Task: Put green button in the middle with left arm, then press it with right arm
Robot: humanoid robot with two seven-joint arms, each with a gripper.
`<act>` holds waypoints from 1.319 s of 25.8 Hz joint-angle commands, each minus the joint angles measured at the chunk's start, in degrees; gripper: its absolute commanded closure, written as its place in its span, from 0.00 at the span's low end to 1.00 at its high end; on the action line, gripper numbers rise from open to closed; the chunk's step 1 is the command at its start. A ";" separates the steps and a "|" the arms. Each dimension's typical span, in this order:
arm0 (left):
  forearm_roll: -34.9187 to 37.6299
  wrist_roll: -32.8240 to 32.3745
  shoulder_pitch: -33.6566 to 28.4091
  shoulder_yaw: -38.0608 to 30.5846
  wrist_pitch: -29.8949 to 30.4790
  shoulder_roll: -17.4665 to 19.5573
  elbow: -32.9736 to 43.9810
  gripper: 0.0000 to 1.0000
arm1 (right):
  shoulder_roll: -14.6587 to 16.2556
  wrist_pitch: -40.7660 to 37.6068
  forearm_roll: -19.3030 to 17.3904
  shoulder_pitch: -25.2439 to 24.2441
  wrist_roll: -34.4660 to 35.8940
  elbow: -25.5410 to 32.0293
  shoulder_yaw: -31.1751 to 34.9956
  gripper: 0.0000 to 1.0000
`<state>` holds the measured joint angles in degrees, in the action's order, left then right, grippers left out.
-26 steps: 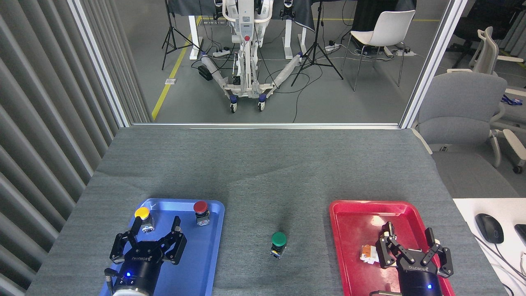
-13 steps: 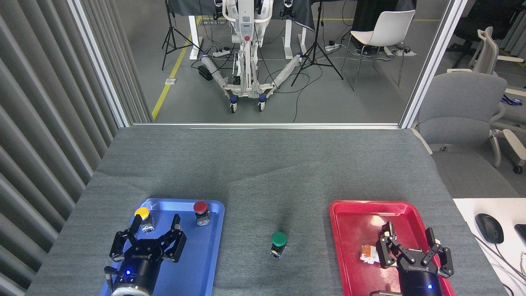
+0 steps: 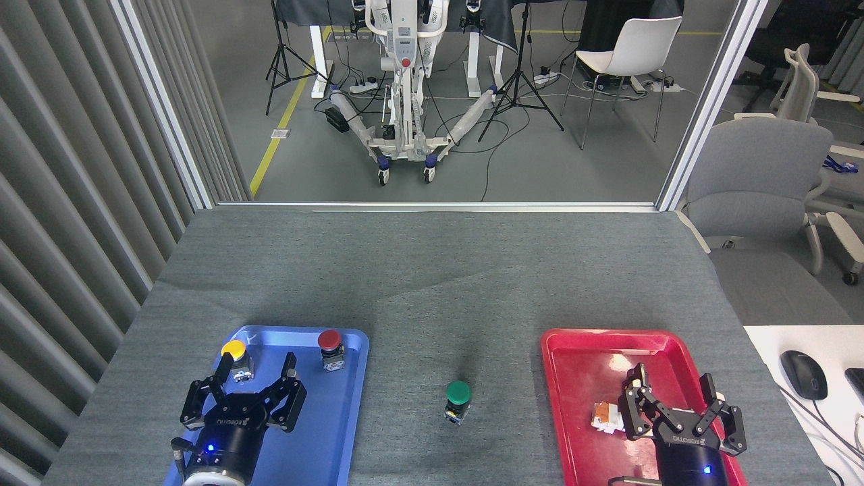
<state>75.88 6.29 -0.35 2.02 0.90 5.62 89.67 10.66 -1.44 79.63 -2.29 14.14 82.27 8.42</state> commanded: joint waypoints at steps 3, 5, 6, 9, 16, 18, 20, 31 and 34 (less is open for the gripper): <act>-0.12 0.04 -0.35 0.00 0.07 0.00 -0.03 0.00 | 0.06 0.04 0.00 0.00 0.10 0.00 -0.15 0.00; -0.03 0.13 -0.44 0.00 0.07 0.00 -0.03 0.00 | 0.68 0.04 -0.26 -0.08 0.18 0.09 -0.33 0.00; -0.03 0.13 -0.27 0.00 0.16 -0.09 -0.03 0.00 | 0.68 0.04 -0.26 -0.17 0.18 0.09 -0.33 0.00; -0.12 0.04 0.35 0.00 0.07 -0.09 -0.11 0.00 | 0.50 0.04 -0.26 -0.61 0.27 0.09 -0.42 0.00; -0.12 0.04 0.35 0.00 0.07 -0.18 -0.03 0.00 | 2.17 -3.83 -0.26 -0.61 0.62 0.26 -6.57 0.64; -0.12 0.04 0.52 0.00 0.16 -0.26 -0.03 0.00 | 2.79 -7.08 -0.17 -0.52 0.71 0.35 -8.68 0.88; -0.12 -0.05 0.61 -0.09 0.16 -0.26 0.15 0.00 | 2.61 -7.87 0.00 -0.44 0.54 0.53 -11.31 0.99; -0.21 -0.13 1.23 -0.09 0.16 -0.18 0.59 0.00 | -0.47 -7.43 1.85 2.29 -1.57 -1.76 -22.57 1.00; -0.21 -0.13 0.96 -0.09 0.16 -0.09 0.50 0.00 | -2.31 -5.85 2.64 5.19 -3.68 -3.78 -24.32 1.00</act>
<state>75.68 6.19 0.74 1.93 1.05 5.44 90.17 9.96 -8.57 81.61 0.74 12.27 80.29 -13.87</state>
